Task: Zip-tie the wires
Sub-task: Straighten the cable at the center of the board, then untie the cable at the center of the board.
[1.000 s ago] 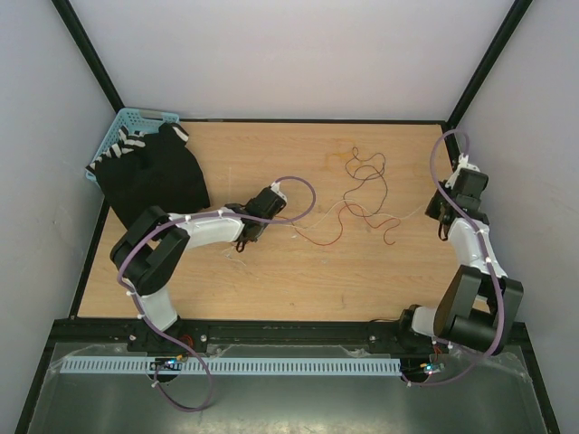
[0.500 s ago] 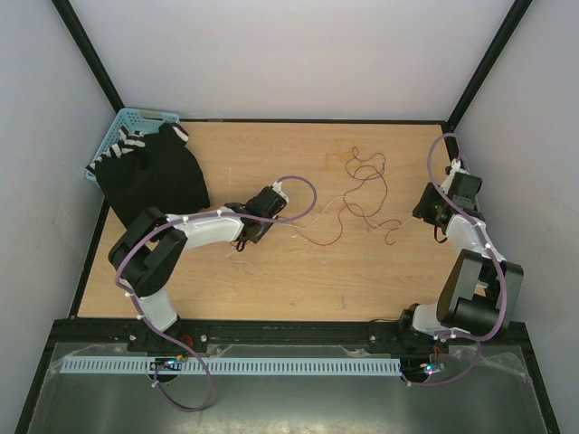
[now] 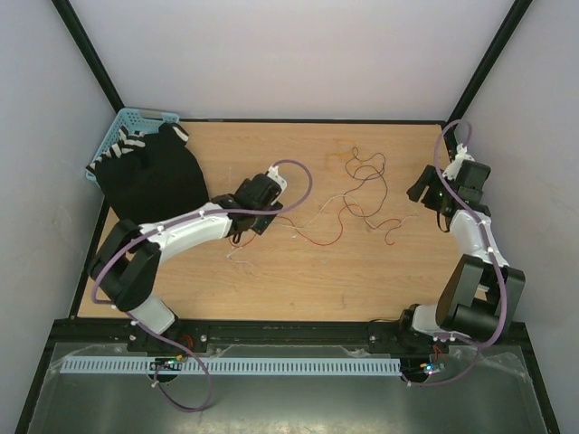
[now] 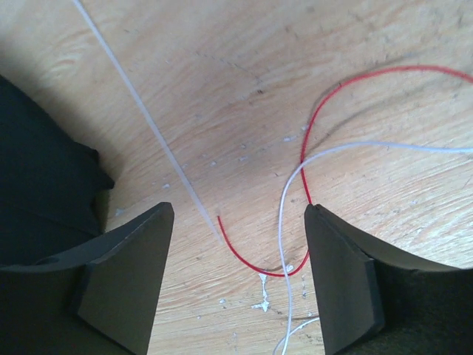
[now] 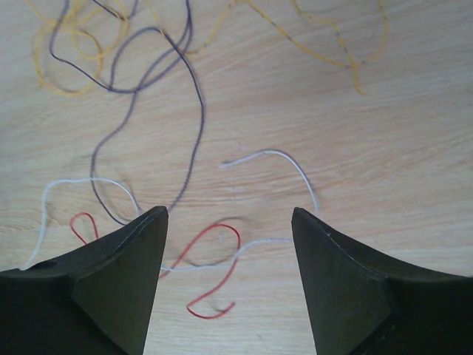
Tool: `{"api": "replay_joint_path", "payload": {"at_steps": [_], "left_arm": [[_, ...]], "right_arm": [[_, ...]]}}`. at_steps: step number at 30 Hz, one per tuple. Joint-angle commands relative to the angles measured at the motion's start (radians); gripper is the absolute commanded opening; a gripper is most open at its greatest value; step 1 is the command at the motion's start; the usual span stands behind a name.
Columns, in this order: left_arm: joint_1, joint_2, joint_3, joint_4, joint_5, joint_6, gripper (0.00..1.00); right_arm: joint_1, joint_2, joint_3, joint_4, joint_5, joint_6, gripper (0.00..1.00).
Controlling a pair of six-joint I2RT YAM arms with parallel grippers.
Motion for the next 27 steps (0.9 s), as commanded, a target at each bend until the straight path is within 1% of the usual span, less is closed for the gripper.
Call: {"api": "replay_joint_path", "payload": {"at_steps": [1,3,6,8,12,16,22,25,27], "left_arm": [[0.037,-0.113,0.066,-0.016,0.017,-0.013,0.78],[0.068,-0.170,0.077,0.005,0.073,-0.031,0.82],[0.109,-0.262,0.065,0.070,0.171,-0.074,0.95],[0.128,-0.319,0.054,0.103,0.217,-0.092,0.99],[0.139,-0.391,0.041,0.119,0.257,-0.102,0.99],[0.141,-0.430,0.021,0.129,0.278,-0.102,0.99],[0.145,-0.445,0.007,0.159,0.315,-0.087,0.99],[0.147,-0.448,-0.013,0.201,0.338,-0.084,0.99],[0.148,-0.459,-0.034,0.242,0.339,-0.088,0.99]], "right_arm": [[-0.002,0.043,0.018,0.169,-0.074,0.165,0.80],[-0.002,0.070,0.000,0.268,-0.073,0.262,0.82],[0.002,0.128,-0.002,0.369,-0.043,0.385,0.83],[0.007,0.168,0.008,0.410,-0.020,0.441,0.83],[0.015,0.251,0.028,0.444,0.024,0.512,0.84],[0.035,0.315,0.025,0.540,0.074,0.565,0.86],[0.063,0.458,0.135,0.599,0.113,0.586,0.87],[0.076,0.544,0.223,0.599,0.107,0.588,0.84],[0.085,0.595,0.279,0.593,0.112,0.584,0.79]]}}
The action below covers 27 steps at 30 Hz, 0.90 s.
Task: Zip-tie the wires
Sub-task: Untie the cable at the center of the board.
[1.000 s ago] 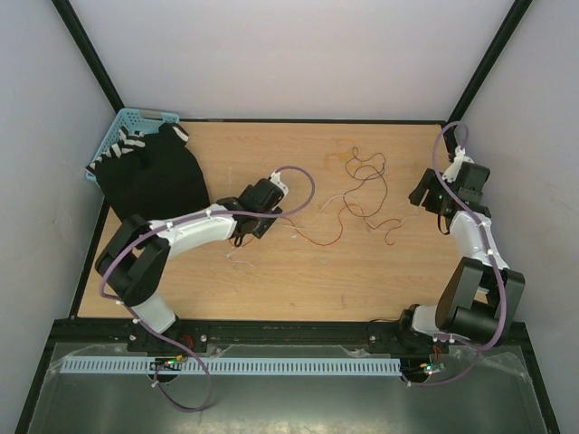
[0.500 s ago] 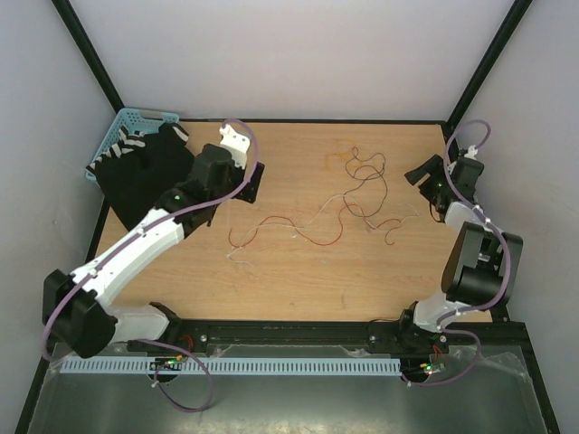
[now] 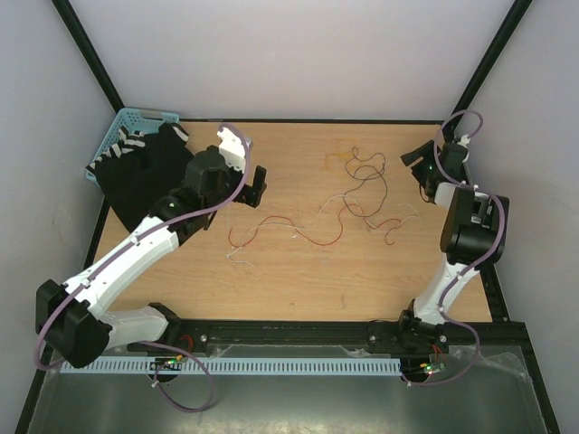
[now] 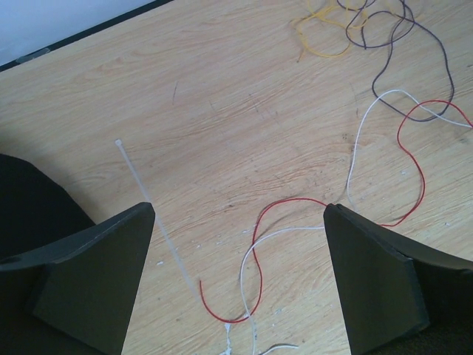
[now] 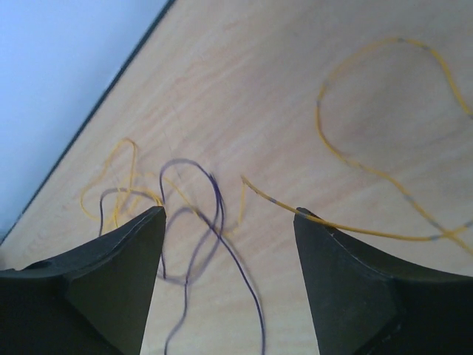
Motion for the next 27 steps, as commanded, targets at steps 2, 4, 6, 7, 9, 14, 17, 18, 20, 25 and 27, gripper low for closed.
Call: {"api": "replay_joint_path", "payload": {"at_steps": [2,4,6,7,9,14,17,18,20,25,27], "left_arm": [[0.008,-0.046,-0.055,0.139,0.034,0.000,0.99],[0.012,-0.057,-0.066,0.164,0.033,0.008,0.99],[0.016,-0.059,-0.065,0.176,0.039,0.015,0.99],[0.019,-0.057,-0.062,0.179,0.042,0.019,0.99],[0.023,-0.056,-0.056,0.181,0.050,0.023,0.99],[0.027,-0.070,-0.068,0.182,0.060,0.024,0.99],[0.029,-0.084,-0.077,0.184,0.061,0.024,0.99],[0.029,-0.086,-0.079,0.184,0.061,0.025,0.99],[0.029,-0.091,-0.083,0.185,0.063,0.022,0.99],[0.029,-0.088,-0.090,0.186,0.073,0.018,0.99],[0.029,-0.088,-0.092,0.185,0.074,0.016,0.99]], "right_arm": [[0.024,0.115,0.145,0.057,0.027,0.013,0.69],[0.032,0.149,0.184,0.065,0.038,0.006,0.55],[0.041,0.172,0.211,0.073,0.052,0.001,0.45],[0.043,0.185,0.224,0.077,0.053,-0.001,0.38],[0.054,0.194,0.242,0.088,0.059,-0.013,0.27],[0.074,0.190,0.263,0.082,0.087,-0.061,0.00],[0.076,0.174,0.268,0.023,0.102,-0.094,0.00],[0.076,0.163,0.265,-0.009,0.116,-0.106,0.10],[0.076,0.128,0.227,-0.035,0.141,-0.122,0.24],[0.077,0.055,0.130,-0.006,0.125,-0.142,0.39],[0.078,0.045,0.120,-0.030,0.121,-0.147,0.40]]}}
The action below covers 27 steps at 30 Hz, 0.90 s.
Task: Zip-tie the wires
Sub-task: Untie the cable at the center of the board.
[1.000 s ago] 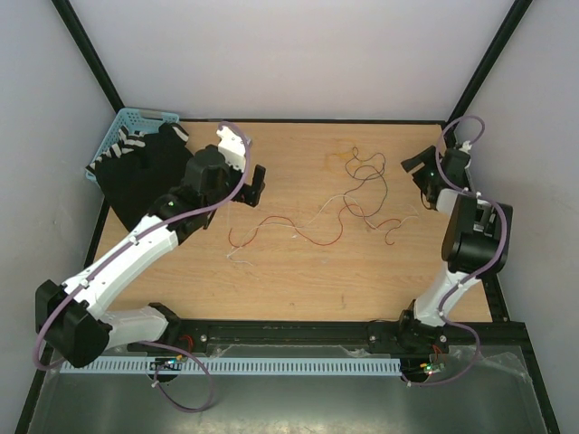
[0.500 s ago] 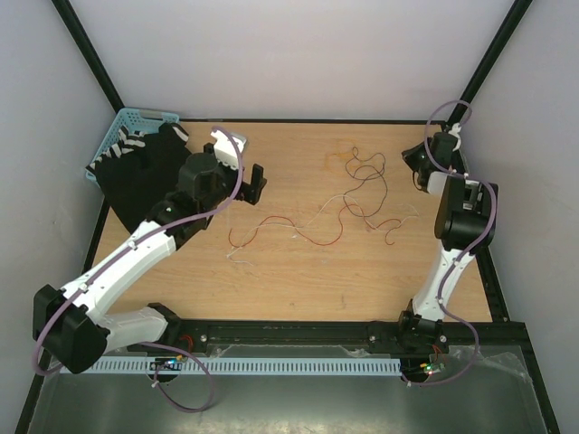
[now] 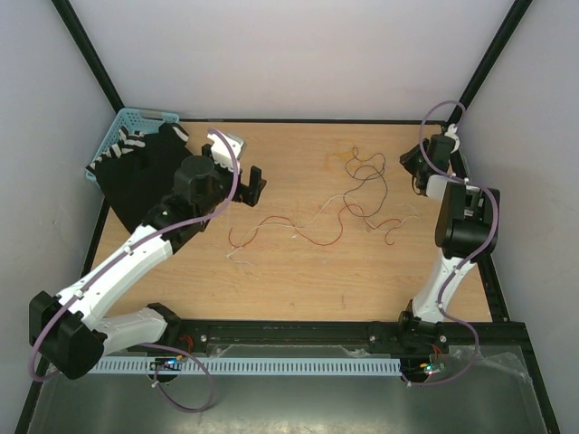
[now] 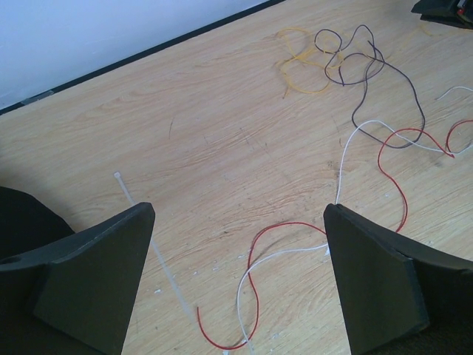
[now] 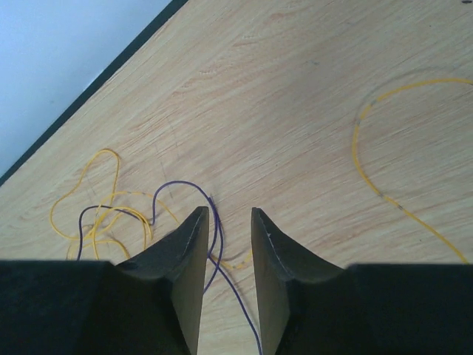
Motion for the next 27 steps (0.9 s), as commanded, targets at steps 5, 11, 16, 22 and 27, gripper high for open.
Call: {"api": "replay_joint_path", "payload": {"at_steps": [5,11,16,22,27], "left_arm": [[0.007,-0.024,-0.021,0.041,0.000,0.004,0.99],[0.010,-0.018,-0.020,0.044,0.003,0.005,0.99],[0.019,-0.004,-0.018,0.046,0.012,0.000,0.99],[0.035,0.030,-0.003,0.050,0.026,-0.009,0.99],[0.042,0.046,-0.001,0.053,0.040,-0.013,0.99]], "right_arm": [[0.001,-0.053,-0.031,-0.050,0.014,-0.045,0.41],[0.001,0.049,0.020,-0.109,0.005,-0.054,0.42],[0.001,0.104,0.041,-0.106,0.008,-0.057,0.45],[0.002,0.129,0.064,-0.109,0.019,-0.065,0.47],[0.004,0.169,0.092,-0.070,-0.014,-0.046,0.18]]}}
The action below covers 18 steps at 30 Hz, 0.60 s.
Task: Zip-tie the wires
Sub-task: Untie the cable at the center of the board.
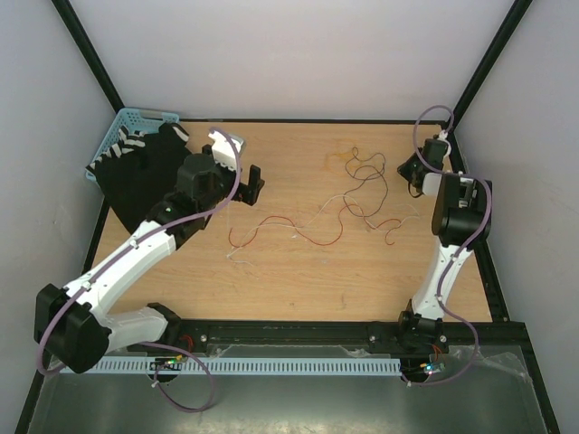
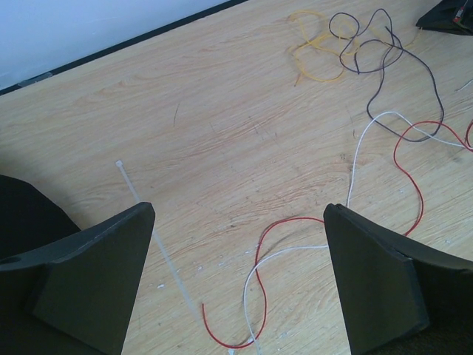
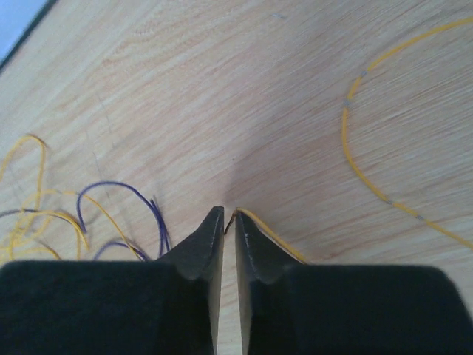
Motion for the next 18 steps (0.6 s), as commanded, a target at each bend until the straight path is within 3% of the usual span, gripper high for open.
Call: {"api": "replay_joint_path", "payload": {"at_steps": [1,2,3,14,18], "left_arm": [[0.012,0.010,0.015,0.037,0.024,-0.008,0.99],[0.015,0.011,0.017,0.038,0.028,-0.010,0.99],[0.020,0.008,0.020,0.038,0.035,-0.013,0.99],[0.125,-0.032,0.066,0.093,0.330,-0.160,0.99],[0.142,-0.053,0.076,0.093,0.363,-0.154,0.99]], "right_arm": [[0.007,0.043,0.024,0.021,-0.021,0.007,0.08],[0.012,0.034,0.026,0.026,-0.021,0.002,0.01],[0.019,0.019,0.035,0.023,-0.018,-0.008,0.00],[0.181,-0.418,0.030,0.027,0.245,-0.284,0.00],[0.235,-0.490,0.096,0.009,0.318,-0.388,0.00]]}}
